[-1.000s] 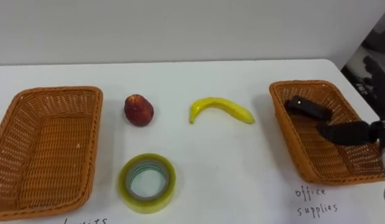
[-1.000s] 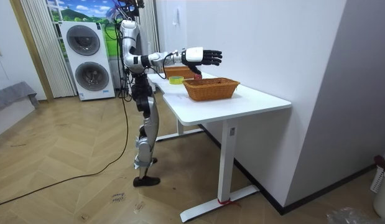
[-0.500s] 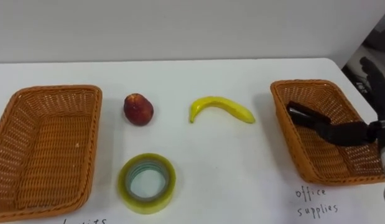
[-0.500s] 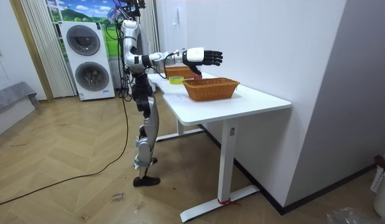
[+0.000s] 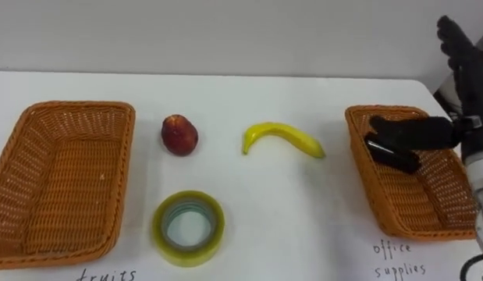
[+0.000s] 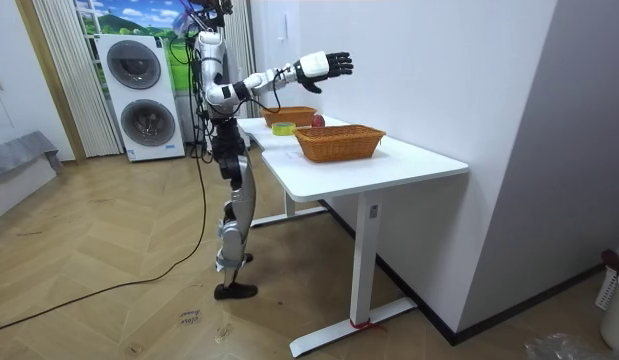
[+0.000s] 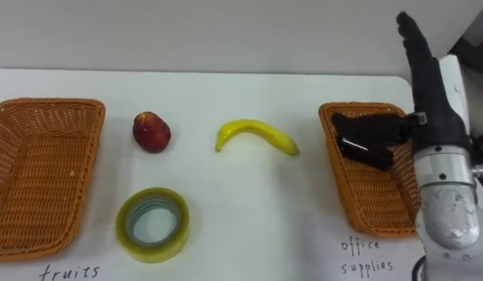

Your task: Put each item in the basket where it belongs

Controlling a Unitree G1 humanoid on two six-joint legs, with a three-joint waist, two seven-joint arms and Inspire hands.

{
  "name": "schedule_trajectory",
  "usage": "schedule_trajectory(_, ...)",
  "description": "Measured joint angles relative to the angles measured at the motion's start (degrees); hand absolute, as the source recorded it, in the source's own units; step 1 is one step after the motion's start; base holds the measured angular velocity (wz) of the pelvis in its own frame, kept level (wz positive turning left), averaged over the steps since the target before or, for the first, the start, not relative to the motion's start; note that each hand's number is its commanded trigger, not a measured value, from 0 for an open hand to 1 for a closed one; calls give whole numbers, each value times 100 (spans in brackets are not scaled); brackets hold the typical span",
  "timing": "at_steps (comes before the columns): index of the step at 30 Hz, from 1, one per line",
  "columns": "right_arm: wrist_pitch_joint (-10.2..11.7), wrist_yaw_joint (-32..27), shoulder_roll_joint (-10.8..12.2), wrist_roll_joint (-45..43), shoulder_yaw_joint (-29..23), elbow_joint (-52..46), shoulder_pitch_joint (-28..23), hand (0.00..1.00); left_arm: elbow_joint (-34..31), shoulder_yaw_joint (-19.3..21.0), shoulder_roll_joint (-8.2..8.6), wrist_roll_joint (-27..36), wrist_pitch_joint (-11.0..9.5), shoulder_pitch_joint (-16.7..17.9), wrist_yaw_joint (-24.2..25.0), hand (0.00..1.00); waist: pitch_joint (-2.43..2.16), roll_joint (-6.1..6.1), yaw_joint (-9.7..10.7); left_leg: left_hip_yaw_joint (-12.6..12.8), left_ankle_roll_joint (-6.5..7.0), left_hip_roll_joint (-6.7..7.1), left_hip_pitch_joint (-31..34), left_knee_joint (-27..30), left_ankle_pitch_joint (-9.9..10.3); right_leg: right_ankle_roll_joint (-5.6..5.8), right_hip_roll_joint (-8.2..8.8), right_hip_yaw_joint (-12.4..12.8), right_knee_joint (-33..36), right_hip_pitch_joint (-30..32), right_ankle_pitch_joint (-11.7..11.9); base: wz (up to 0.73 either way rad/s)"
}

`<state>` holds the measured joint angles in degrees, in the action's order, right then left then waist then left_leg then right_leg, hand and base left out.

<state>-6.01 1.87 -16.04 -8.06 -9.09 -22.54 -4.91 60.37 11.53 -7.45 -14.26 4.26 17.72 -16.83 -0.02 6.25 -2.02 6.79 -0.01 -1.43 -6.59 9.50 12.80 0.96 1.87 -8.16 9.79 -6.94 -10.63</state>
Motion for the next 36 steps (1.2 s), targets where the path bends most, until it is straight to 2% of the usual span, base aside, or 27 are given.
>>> schedule_trajectory(4, -3, 349, 29, 405, 412, 7, 113, 0, 17, -112, -17, -42, 6, -41, -30, 0, 4, -16, -161, -70, 0, 7, 10, -6, 0, 0, 2, -8, -4, -19, 0, 4)
schedule_trajectory(11, -32, 811, 165, 876, 1029, 9, 149, 0, 58, -315, 0, -33, 84, -53, 5, 0, 14, -71, -312, -242, 0, 17, 94, 41, -1, 0, 12, -149, -16, -54, 0, 16)
schedule_trajectory(15, -34, 1013, 274, 1008, 1434, 182, 344, 0, 57, -454, 37, -33, 92, -144, 13, 0, 57, -140, -548, -269, 1, 19, 160, 65, -1, 0, 17, -213, -19, 3, 0, 2)
schedule_trajectory(17, -66, 1109, 284, 1017, 1683, 212, 455, 0, 48, -619, 18, -4, 164, -249, 11, 0, 71, -164, -603, -327, -1, 21, 216, 99, -2, 0, 23, -305, -20, 17, 0, 11)
schedule_trajectory(23, -158, 1210, 543, 985, 2024, 557, 604, 0, -33, -669, 35, -52, 311, -260, 19, 0, 47, -164, -630, -406, -2, 26, 211, 135, -3, 0, 20, -319, -24, -36, 0, 8)
schedule_trajectory(26, -221, 1213, 558, 980, 2250, 981, 602, 0, -110, -665, 32, -100, 378, -266, 52, 0, 34, -145, -650, -415, -1, 32, 213, 137, -3, 0, 25, -303, -22, -39, 0, 0)
schedule_trajectory(28, -367, 1275, 577, 946, 2414, 1176, 601, 0, -112, -665, 34, -167, 436, -320, 92, 0, 32, -143, -681, -412, 0, 33, 224, 159, -3, 0, 26, -305, -22, -38, 0, 0)
schedule_trajectory(36, -569, 1664, 667, 303, 2468, 1420, 601, 0, -53, -665, 36, -164, 593, -445, 111, 0, 31, -150, -785, -399, -1, 34, 236, 183, -4, 0, 26, -315, -19, -36, 0, -1)
